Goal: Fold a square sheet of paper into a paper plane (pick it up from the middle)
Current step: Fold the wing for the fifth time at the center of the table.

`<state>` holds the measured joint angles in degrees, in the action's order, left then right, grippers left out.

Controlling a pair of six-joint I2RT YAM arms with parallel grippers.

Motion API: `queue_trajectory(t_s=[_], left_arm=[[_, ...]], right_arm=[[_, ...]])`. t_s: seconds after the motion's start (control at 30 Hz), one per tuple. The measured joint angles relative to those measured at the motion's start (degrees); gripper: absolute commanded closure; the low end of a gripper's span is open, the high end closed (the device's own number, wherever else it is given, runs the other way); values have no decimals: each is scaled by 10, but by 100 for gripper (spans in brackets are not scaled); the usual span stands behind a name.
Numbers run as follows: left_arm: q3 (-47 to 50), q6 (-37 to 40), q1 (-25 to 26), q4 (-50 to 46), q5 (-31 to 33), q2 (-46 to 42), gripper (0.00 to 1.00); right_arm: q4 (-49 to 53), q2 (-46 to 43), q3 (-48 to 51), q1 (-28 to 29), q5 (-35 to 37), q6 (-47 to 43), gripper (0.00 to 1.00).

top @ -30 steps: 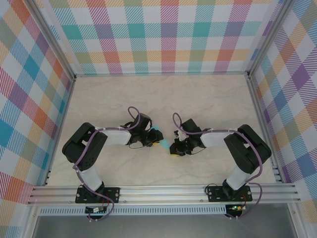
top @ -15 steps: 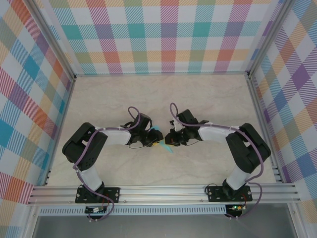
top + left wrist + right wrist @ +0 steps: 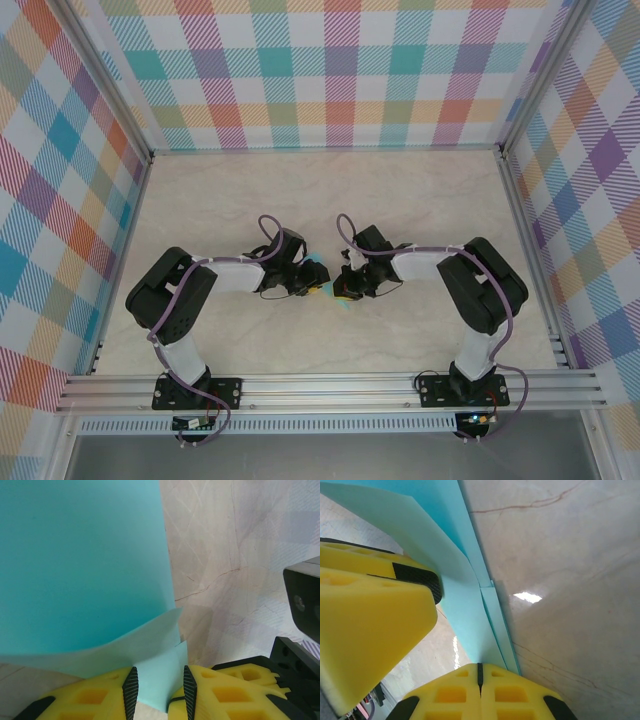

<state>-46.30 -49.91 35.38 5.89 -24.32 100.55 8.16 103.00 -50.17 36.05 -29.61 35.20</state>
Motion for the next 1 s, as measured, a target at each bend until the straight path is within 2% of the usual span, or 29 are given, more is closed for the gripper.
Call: queue_trajectory(t_s=[0.3, 0.63, 0.87, 1.0], left_arm=[[0, -2, 0, 0, 2, 0, 66], [0, -2, 0, 0, 1, 0, 66], [0, -2, 0, 0, 0, 0, 66], [0, -2, 0, 0, 0, 0, 66]], right_arm=[[-9, -27, 43, -1, -2, -25, 96], [68, -70, 56, 0, 4, -42, 95], [47, -70, 14, 0, -13, -22, 95], [21, -40, -16, 0, -13, -11, 95]])
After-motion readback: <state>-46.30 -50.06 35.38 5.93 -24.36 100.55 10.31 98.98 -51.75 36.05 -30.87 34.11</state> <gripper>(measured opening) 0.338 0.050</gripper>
